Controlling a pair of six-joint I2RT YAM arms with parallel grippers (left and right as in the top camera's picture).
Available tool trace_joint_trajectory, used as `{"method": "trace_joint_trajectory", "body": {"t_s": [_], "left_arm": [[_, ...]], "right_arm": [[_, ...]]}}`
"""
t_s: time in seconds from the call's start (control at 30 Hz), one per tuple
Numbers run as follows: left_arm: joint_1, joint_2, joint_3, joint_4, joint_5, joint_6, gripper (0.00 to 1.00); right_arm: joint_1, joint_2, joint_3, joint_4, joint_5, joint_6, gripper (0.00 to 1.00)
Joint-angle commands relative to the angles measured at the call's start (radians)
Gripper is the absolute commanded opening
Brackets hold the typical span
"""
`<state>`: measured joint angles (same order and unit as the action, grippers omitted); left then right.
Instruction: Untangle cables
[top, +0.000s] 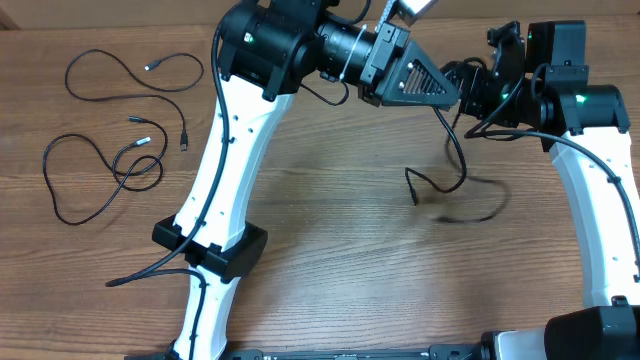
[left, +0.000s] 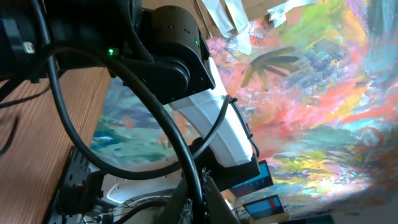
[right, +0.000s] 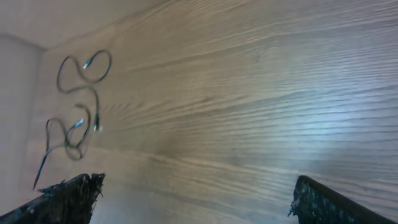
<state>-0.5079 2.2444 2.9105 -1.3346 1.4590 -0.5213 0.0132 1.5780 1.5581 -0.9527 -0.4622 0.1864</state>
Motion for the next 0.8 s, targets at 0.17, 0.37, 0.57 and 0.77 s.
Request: {"method": "trace_joint_trajectory", "body": {"t_s": [0.17,0.37,0.57,0.77], "left_arm": [[0.077,0.0,0.004,0.003,-0.026,0.019,0.04],[0.15,0.0,0.004,-0.005,-0.08,0.019,0.04],[0.177,0.0,0.004,-0.004,-0.096,0.019,0.04],[0.192,0.0,0.004,-0.005,-0.191,0.02,0.05]], "right_arm": [[-0.001,0.003,-0.001,-0.068,-0.143,-0.144,1.0],[-0.001,0.003,-0.001,-0.139,-0.218,-0.235,0.95],[-0.001,0.003,-0.001,-0.212,-0.303,-0.342,0.95],[-0.001,0.003,-0.001,-0.232,-0.302,-0.341,0.94]]}}
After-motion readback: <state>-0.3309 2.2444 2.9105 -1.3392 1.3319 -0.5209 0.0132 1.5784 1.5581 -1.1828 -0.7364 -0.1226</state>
